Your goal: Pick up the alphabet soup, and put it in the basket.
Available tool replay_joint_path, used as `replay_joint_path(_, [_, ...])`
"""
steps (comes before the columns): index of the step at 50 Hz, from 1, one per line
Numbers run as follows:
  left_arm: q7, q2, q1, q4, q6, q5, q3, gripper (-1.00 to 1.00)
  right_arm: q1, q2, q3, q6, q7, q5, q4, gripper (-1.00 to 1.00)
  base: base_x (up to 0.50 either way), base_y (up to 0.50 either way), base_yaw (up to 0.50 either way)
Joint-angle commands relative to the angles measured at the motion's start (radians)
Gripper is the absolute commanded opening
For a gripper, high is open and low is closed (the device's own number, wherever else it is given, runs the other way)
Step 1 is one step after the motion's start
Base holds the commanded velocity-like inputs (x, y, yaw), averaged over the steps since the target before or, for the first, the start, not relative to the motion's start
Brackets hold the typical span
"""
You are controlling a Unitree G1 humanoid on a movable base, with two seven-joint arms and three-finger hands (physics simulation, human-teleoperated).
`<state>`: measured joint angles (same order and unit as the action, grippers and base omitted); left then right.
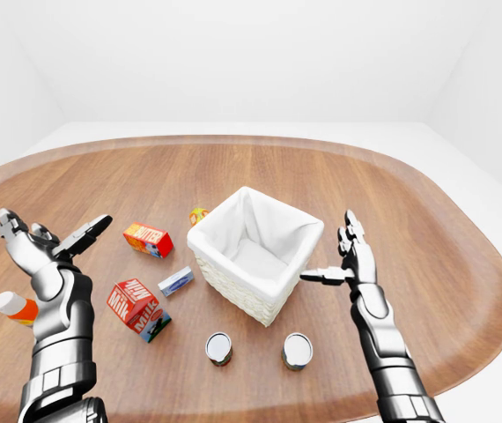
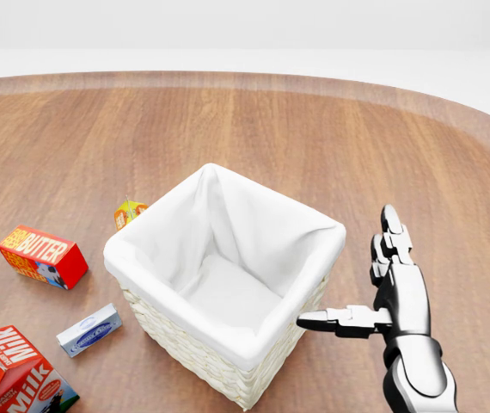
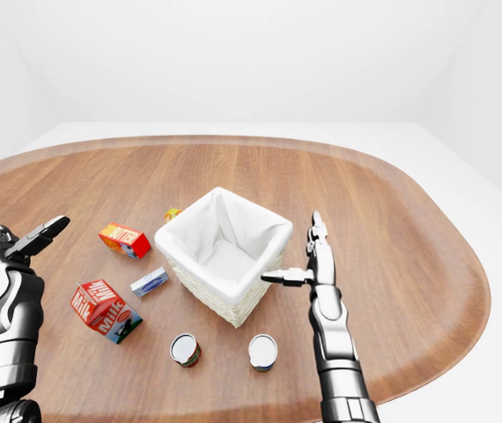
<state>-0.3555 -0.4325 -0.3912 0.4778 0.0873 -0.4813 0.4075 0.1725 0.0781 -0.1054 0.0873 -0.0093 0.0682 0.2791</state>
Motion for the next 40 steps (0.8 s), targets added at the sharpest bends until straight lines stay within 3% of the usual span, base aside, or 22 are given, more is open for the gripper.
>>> replay_joint_path(1, [-0.003,-0.001,-0.002,0.005,0.000,0.001,-0.001,1.00,-0.054,-0.006,-0.008,0.000,0.020,0.012,0.004,1.00,0.00,0.00,0.00])
replay_joint_path(4, [-0.003,-0.001,-0.002,0.005,0.000,0.001,-0.001,1.00,-0.054,-0.006,-0.008,0.000,0.020,0.012,0.004,1.00,0.00,0.00,0.00])
replay_joint_path(5, [-0.005,-0.001,0.004,-0.006,0.000,0.000,0.000,1.00,-0.201,-0.018,0.010,0.000,0.073,0.026,-0.124,1.00,0.00,0.00,0.00])
replay_joint_path(13, [-0.003,0.000,0.008,-0.012,0.000,0.001,0.003,1.00,-0.319,-0.039,0.013,0.000,0.132,0.015,-0.225,1.00,0.00,0.00,0.00])
replay_joint_path(40, [-0.001,-0.001,0.003,-0.001,0.000,0.004,0.000,1.00,-0.454,-0.061,0.013,0.000,0.266,0.007,-0.130,1.00,0.00,0.00,0.00])
